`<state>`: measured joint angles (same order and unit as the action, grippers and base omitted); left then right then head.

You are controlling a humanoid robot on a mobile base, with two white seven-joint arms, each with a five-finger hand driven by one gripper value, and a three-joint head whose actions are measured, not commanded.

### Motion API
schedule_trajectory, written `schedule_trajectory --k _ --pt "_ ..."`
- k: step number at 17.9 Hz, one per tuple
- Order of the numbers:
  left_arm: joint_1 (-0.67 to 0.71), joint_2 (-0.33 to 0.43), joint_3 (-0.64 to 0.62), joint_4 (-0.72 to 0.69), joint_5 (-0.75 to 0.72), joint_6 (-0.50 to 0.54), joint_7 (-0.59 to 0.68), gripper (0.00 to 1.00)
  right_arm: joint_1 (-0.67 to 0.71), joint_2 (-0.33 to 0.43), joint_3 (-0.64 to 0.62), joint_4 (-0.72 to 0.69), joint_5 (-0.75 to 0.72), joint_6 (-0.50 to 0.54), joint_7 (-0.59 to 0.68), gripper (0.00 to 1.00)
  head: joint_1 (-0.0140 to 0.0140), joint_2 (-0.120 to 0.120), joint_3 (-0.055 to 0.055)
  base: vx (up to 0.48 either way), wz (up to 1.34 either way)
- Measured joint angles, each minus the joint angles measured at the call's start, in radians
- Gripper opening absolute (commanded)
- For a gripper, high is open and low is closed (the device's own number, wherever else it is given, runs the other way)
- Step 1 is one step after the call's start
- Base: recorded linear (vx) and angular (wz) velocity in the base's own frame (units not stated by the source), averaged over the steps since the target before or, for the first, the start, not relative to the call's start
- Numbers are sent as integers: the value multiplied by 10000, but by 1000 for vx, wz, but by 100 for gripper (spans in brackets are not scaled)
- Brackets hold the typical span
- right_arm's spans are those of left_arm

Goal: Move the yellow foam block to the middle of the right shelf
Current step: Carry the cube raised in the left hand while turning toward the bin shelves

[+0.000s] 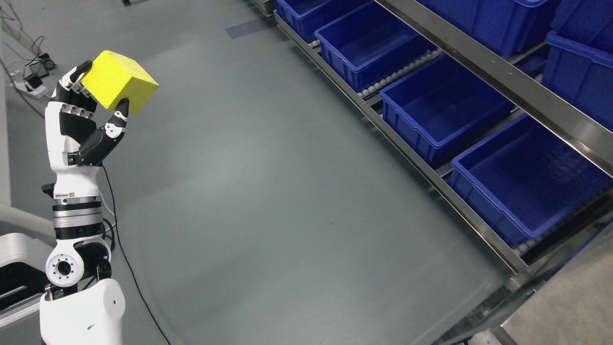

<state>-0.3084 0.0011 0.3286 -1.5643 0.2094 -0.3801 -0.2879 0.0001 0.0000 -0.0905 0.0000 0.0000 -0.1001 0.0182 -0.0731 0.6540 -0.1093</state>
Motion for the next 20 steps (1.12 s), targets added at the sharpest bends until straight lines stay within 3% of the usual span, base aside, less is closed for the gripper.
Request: schedule_trajectory --k 20 --pt "461 -10 237 -399 -7 -43 -47 2 -3 0 0 0 0 29 0 100 0 0 0 141 471"
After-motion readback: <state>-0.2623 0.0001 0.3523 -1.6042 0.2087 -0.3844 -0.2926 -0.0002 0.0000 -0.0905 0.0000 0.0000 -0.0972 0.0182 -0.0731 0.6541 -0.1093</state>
